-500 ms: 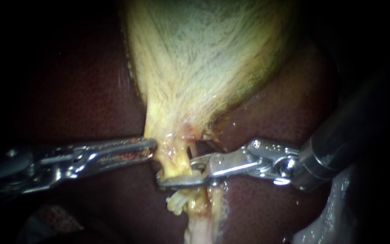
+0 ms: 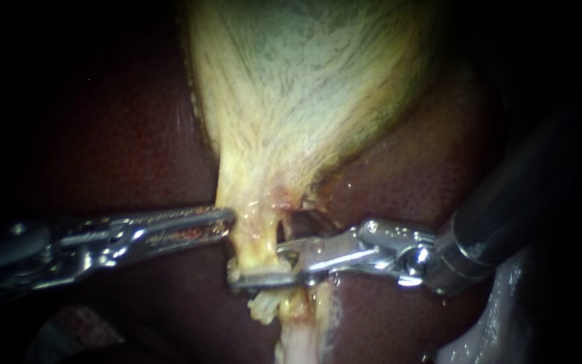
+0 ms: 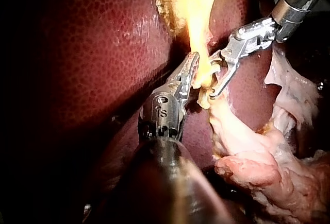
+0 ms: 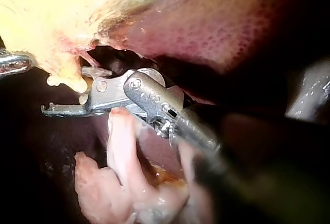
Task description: Going back third clip left tube
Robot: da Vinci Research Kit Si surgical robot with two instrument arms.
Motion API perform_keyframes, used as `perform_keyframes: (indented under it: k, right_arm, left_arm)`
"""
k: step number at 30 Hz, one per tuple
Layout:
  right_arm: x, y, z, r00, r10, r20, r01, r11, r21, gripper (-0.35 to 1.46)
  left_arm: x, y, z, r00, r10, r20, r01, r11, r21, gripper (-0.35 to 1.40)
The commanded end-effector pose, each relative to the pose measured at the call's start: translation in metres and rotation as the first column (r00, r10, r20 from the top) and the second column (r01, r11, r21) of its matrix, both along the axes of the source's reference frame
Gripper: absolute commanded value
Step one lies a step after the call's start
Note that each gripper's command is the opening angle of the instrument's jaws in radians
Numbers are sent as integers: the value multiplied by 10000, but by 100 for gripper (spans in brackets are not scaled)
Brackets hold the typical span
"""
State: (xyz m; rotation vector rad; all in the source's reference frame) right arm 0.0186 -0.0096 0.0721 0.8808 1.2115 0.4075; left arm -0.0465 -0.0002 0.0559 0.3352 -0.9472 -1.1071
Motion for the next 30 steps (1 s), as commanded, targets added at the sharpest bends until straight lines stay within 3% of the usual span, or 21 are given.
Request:
perform_keyframes:
  k: [1, 6, 12, 20, 24, 30]
  right_arm:
    - [-1, 2, 1, 10000, 80, 49, -80, 10000, -12, 53]
    - [-9, 12, 8, 9977, 605, 314, -600, 9981, -145, 58]
    - [-21, 16, 15, 9976, 616, 321, -612, 9980, -151, 59]
    - [-49, 7, 4, 9975, 633, 329, -629, 9979, -134, 60]
    - [-72, 10, -9, 9961, 839, 254, -813, 9925, -910, 60]
    - [-105, 32, -25, 9959, 908, -28, -883, 9607, -2632, 60]
  left_arm:
    - [0, 0, -1, 10000, 3, 3, -3, 10000, -7, -16]
    - [1, -1, -3, 10000, 3, 3, -3, 10000, -7, -16]
    - [2, -2, -3, 10000, 7, 5, -7, 10000, -7, -16]
    - [4, -2, -3, 10000, 16, 10, -16, 10000, -7, -16]
    - [5, -2, -2, 10000, 23, 14, -23, 10000, -7, -16]
    - [6, 1, 3, 10000, 7, -2, -7, 10000, -17, -16]
